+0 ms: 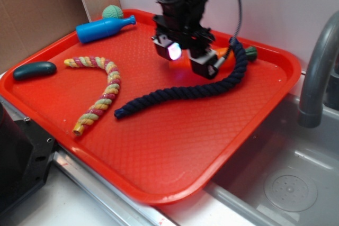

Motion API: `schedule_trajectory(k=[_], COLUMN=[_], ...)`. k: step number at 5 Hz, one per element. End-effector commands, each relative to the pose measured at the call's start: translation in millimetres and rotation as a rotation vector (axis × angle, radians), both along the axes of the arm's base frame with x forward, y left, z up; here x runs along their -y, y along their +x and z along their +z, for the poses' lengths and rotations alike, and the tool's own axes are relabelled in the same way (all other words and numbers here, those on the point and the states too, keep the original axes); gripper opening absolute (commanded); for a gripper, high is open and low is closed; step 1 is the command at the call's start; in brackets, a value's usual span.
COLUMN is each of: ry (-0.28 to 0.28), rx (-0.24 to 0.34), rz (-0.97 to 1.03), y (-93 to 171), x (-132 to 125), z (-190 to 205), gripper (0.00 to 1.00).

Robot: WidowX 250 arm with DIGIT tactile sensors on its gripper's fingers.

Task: Grab the carrot.

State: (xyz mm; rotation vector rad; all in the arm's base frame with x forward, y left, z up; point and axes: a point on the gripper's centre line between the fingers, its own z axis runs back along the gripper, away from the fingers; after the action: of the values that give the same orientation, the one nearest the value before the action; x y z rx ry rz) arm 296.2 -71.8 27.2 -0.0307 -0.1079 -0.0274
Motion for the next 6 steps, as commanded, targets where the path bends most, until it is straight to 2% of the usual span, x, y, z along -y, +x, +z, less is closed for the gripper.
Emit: schedule_trajectory(k=[1,2,3,4,5,6], ry=[0.008,0.007,0.003,0.043,0.071,0.061], rx=[0.001,-0.025,-0.027,-0.036,-0.036,-0.035], rz=[-0.394,-0.525,-0.495,-0.462,-0.357,-0.171], y=[29,28,21,2,-33,-62], x=[39,44,38,27,2,-23], z=[-4,-1,10,30,70,105], gripper=[1.0,1.0,0.0,0.0,0.0,0.0])
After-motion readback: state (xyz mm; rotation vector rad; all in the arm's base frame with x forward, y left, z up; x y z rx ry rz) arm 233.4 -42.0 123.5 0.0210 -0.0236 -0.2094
